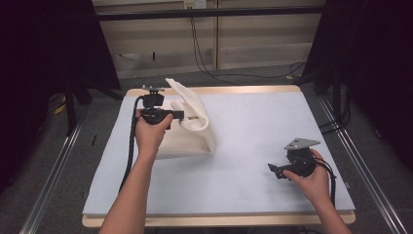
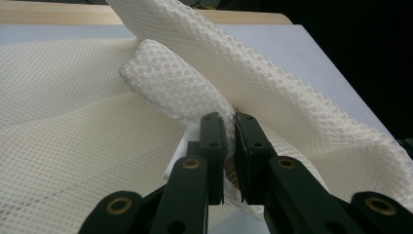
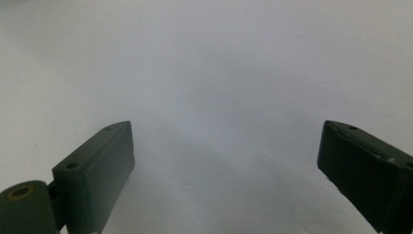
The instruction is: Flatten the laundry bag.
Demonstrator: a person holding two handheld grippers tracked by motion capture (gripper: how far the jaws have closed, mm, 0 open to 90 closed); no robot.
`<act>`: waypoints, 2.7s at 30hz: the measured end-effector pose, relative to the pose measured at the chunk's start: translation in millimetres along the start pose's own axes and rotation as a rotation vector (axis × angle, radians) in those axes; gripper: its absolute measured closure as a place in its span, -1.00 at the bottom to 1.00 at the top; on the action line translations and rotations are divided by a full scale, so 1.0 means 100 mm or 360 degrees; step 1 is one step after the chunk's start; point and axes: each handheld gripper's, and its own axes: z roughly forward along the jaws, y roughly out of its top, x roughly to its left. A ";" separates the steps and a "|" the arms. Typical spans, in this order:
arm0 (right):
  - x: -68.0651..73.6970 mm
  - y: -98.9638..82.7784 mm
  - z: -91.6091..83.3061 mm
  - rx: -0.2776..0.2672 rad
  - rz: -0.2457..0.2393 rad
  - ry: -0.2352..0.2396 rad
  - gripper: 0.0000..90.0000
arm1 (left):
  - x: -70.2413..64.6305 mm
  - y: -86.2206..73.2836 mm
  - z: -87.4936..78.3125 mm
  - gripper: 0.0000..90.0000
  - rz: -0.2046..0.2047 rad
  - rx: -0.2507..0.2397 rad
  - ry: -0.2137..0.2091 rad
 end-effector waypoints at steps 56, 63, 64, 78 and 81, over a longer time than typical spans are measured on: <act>0.03 -0.04 0.02 0.0022 -0.0035 -0.0011 -0.85 | 0.44 -0.16 0.11 -0.16 0.0166 0.0107 0.0266; 0.06 -0.03 0.03 0.0026 -0.0032 -0.0006 -0.85 | 0.71 -0.23 0.01 -0.21 0.0093 0.0015 0.0346; 0.06 -0.02 0.03 0.0025 -0.0035 -0.0007 -0.85 | 0.76 -0.24 0.01 -0.22 0.0082 0.0040 0.0347; 0.07 -0.03 0.06 0.0035 -0.0045 0.0006 -0.85 | 1.07 -0.29 0.30 -0.27 0.0054 0.0159 0.0428; 0.06 -0.03 0.05 0.0030 -0.0052 0.0005 -0.85 | 1.14 -0.30 0.39 -0.20 0.0010 0.0173 0.0417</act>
